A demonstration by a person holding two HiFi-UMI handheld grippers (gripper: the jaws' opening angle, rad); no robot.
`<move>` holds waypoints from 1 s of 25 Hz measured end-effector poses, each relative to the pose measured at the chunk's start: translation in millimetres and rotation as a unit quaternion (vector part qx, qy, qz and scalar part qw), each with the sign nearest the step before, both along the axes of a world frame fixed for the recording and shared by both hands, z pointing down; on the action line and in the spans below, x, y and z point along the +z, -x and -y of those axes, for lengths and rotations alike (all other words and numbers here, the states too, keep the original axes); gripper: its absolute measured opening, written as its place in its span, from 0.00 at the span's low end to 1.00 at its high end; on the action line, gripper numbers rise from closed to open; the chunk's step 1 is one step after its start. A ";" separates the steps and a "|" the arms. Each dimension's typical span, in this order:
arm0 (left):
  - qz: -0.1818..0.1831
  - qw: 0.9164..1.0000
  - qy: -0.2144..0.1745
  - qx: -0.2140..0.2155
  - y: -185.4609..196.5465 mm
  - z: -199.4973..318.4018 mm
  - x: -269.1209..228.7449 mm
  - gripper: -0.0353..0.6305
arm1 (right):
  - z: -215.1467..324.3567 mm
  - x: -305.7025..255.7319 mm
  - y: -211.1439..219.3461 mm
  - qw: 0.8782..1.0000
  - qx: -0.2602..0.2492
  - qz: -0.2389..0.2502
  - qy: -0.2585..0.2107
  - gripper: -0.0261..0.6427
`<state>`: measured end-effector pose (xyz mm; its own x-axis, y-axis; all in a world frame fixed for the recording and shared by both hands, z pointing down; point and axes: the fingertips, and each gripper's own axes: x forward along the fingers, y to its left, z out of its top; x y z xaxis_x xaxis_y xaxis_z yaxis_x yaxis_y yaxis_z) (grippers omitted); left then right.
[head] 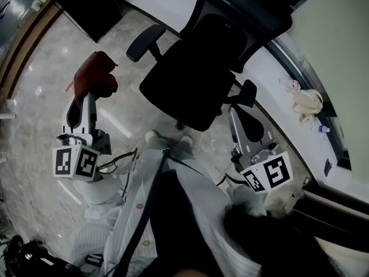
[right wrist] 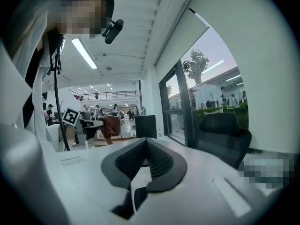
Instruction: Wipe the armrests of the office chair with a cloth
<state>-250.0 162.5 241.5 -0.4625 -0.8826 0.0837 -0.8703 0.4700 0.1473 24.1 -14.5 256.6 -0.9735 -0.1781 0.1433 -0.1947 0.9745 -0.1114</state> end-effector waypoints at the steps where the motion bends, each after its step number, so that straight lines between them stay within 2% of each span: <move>1: 0.003 1.000 -0.001 -0.015 10.9 -13.4 -1.3 0.13 | -4.2 1.8 7.8 1.000 -0.004 0.001 0.004 0.04; 4: 0.003 0.999 -0.008 -0.045 46.0 -49.3 -3.1 0.13 | -20.8 6.8 39.8 1.000 -0.017 -0.004 0.011 0.04; 8: 0.008 0.999 -0.015 -0.049 130.5 -86.6 2.3 0.13 | -49.2 17.3 125.0 1.000 -0.018 -0.016 0.008 0.04; 11: 0.019 1.000 -0.006 -0.008 207.0 -73.1 -5.0 0.13 | -53.0 17.6 205.5 1.000 0.004 -0.021 0.014 0.04; 14: 0.026 0.997 0.014 0.072 285.4 -32.3 -17.4 0.13 | -47.1 16.7 288.8 0.998 0.044 -0.034 0.023 0.04; 17: 0.037 0.986 0.012 0.162 341.8 -16.0 -18.1 0.13 | -70.0 20.9 345.0 0.994 0.104 -0.028 0.024 0.04; 20: 0.050 0.970 0.015 0.236 372.6 3.8 -20.4 0.13 | -91.6 18.1 372.5 0.985 0.168 -0.009 0.031 0.04; 23: 0.032 0.954 0.026 0.297 375.3 39.1 -6.4 0.13 | -104.4 18.6 375.1 0.971 0.234 -0.014 0.037 0.04; 25: 0.023 0.944 0.035 0.327 362.9 53.9 17.7 0.13 | -113.7 27.6 369.6 0.965 0.257 -0.020 0.042 0.04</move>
<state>-612.9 108.6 259.1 0.1739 -0.9738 0.1463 -0.9826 -0.1618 0.0914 -345.5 99.3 284.2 -0.7528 -0.6226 0.2136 -0.6561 0.7357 -0.1680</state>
